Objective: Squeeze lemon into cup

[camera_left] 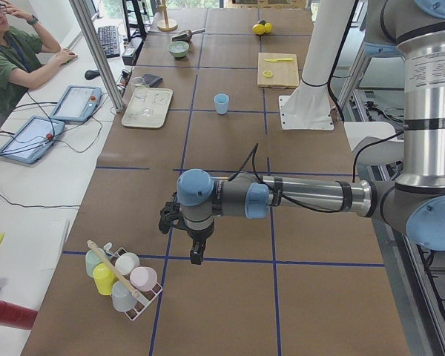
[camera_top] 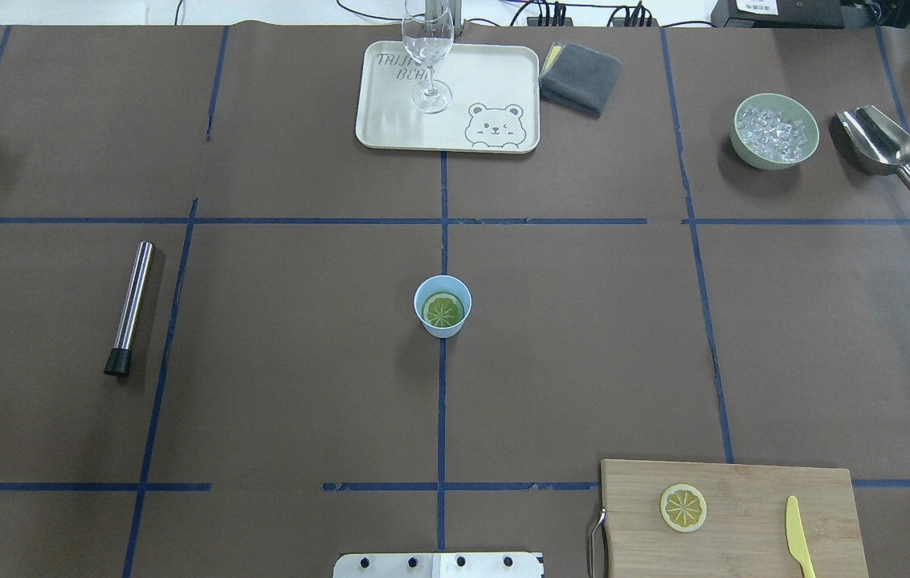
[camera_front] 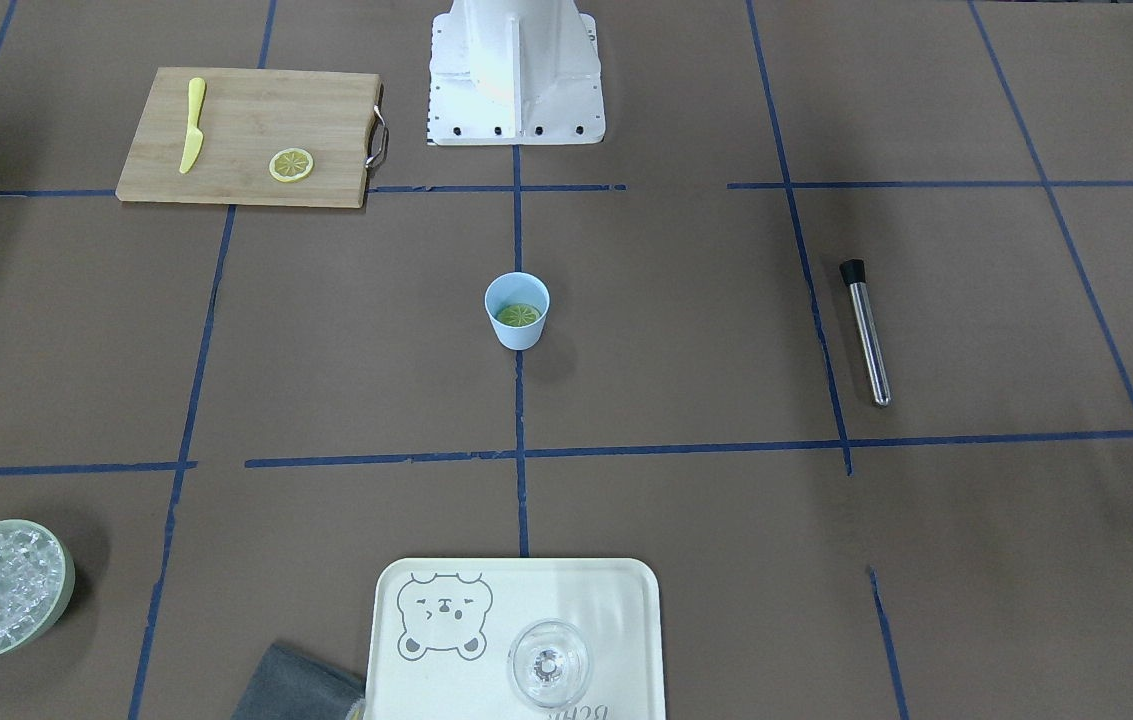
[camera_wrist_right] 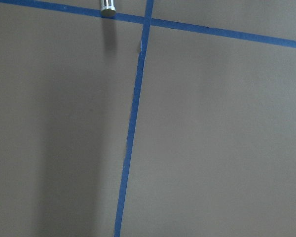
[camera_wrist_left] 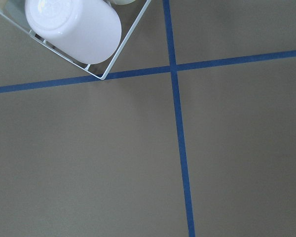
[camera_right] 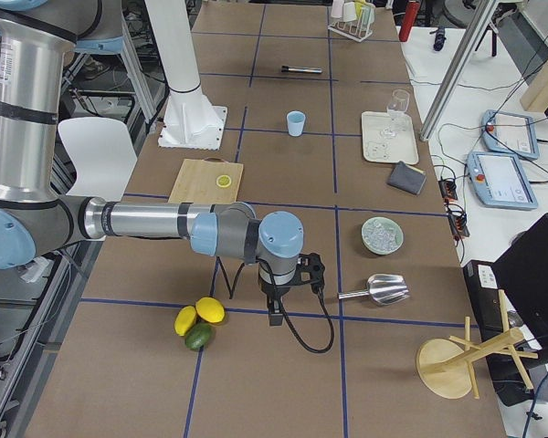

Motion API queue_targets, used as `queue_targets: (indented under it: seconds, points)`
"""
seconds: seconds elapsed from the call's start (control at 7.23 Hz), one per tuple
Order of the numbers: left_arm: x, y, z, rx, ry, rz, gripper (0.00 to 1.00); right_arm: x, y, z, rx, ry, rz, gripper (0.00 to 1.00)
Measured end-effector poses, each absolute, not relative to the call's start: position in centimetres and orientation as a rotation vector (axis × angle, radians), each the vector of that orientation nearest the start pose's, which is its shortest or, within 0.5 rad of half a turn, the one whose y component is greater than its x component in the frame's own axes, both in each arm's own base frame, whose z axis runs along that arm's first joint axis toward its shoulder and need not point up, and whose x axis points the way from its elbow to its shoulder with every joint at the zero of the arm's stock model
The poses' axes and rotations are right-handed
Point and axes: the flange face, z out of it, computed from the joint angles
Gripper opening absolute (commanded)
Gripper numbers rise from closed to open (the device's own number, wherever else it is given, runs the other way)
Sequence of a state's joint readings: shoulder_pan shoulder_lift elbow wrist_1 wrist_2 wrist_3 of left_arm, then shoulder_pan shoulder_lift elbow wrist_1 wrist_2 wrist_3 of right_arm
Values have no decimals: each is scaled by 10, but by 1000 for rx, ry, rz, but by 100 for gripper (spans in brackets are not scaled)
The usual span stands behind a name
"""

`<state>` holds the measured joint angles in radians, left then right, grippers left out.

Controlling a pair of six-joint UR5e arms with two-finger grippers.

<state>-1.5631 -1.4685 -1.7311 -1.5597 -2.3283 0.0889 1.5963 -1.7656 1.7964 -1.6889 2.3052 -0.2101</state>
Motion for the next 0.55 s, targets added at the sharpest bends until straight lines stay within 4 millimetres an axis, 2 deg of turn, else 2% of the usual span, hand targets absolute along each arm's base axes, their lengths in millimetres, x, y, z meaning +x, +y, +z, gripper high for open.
queue_targets:
  seconds: [0.55]
  points:
    - [-61,-452,628,79,755,112,100,72,-402,649,0,-746,-154,100]
